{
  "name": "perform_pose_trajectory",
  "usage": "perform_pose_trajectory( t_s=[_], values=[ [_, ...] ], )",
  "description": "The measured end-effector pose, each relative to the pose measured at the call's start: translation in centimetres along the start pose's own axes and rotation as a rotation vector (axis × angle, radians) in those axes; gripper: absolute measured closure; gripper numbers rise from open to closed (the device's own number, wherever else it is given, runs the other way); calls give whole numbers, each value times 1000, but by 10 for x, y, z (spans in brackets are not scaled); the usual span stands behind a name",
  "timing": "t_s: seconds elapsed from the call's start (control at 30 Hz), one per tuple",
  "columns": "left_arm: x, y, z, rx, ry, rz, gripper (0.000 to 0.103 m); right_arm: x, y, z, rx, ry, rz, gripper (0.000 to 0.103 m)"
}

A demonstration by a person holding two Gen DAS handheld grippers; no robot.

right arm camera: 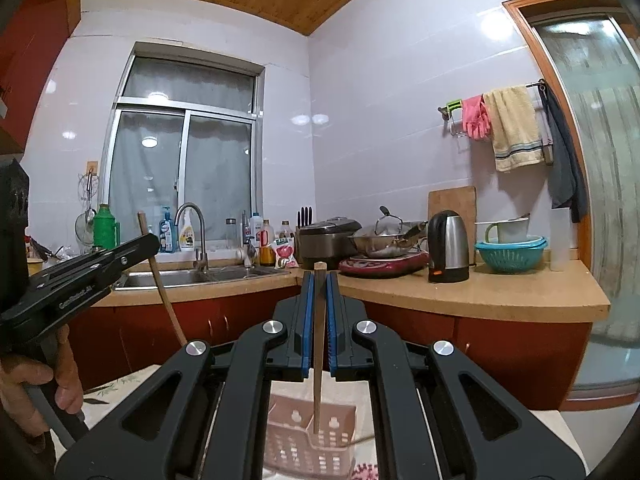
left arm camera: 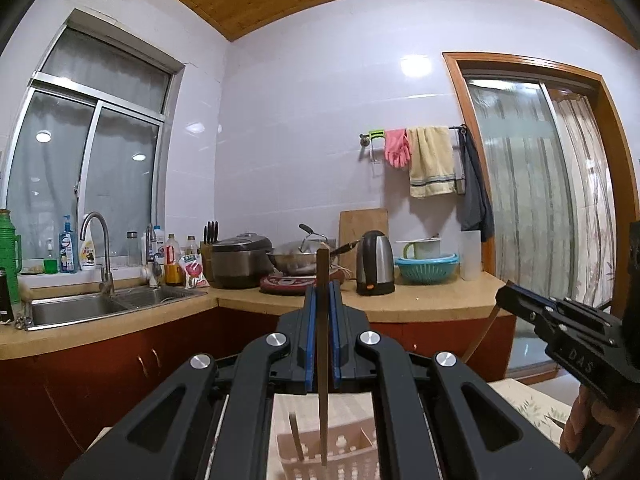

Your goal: Organize utensils

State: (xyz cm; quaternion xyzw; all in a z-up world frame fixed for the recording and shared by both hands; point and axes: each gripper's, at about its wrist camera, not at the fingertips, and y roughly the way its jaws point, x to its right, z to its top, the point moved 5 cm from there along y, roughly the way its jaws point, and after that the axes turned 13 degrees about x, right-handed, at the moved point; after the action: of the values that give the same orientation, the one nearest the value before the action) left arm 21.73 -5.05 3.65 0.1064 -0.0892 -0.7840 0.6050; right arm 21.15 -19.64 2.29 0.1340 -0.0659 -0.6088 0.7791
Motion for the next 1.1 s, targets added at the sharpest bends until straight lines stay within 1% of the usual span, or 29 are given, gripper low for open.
perform_pose_trajectory(
  t_s=[0.13, 0.23, 0.33, 0.5, 0.6, 0.73, 0.77, 0.8, 0.83, 0.87, 0.9, 0.93, 0.97, 1.07, 1.1],
  values=[
    [-2, 18, -11, 5, 2, 10, 96, 6, 16, -10, -4, 12, 4, 96],
    [-3, 30, -24, -3, 9, 20, 96, 10, 29, -25, -18, 15, 5, 96],
    [-6, 41, -42, -36, 8, 29, 96, 13, 36, -40, -43, 26, 6, 96],
    [-10, 46, -77, -112, -6, 34, 96, 19, 45, -76, -114, 52, 4, 96],
    [-10, 48, -92, -151, -8, 34, 96, 17, 46, -95, -155, 62, 4, 96],
    [-11, 46, -110, -197, -14, 33, 95, 12, 45, -110, -202, 59, 12, 96],
    [-11, 44, -111, -191, -6, 38, 92, 11, 44, -112, -204, 58, 10, 95],
    [-10, 43, -110, -186, 7, 43, 81, 9, 42, -113, -210, 56, 10, 92],
    [-10, 41, -110, -190, 14, 40, 70, 7, 40, -114, -212, 50, 7, 81],
    [-10, 39, -109, -187, 9, 37, 65, 6, 39, -113, -209, 45, 4, 75],
    [-11, 37, -108, -184, 8, 39, 57, 5, 37, -111, -204, 39, 1, 66],
    [-11, 35, -106, -178, 9, 38, 54, 3, 33, -109, -199, 29, 0, 63],
    [-11, 33, -104, -173, 13, 38, 52, 2, 33, -108, -199, 23, -1, 63],
    [-12, 28, -97, -157, 18, 41, 43, -1, 26, -100, -193, 13, -4, 60],
    [-13, 26, -92, -148, 18, 44, 38, -1, 26, -98, -191, 13, -5, 56]
  ],
)
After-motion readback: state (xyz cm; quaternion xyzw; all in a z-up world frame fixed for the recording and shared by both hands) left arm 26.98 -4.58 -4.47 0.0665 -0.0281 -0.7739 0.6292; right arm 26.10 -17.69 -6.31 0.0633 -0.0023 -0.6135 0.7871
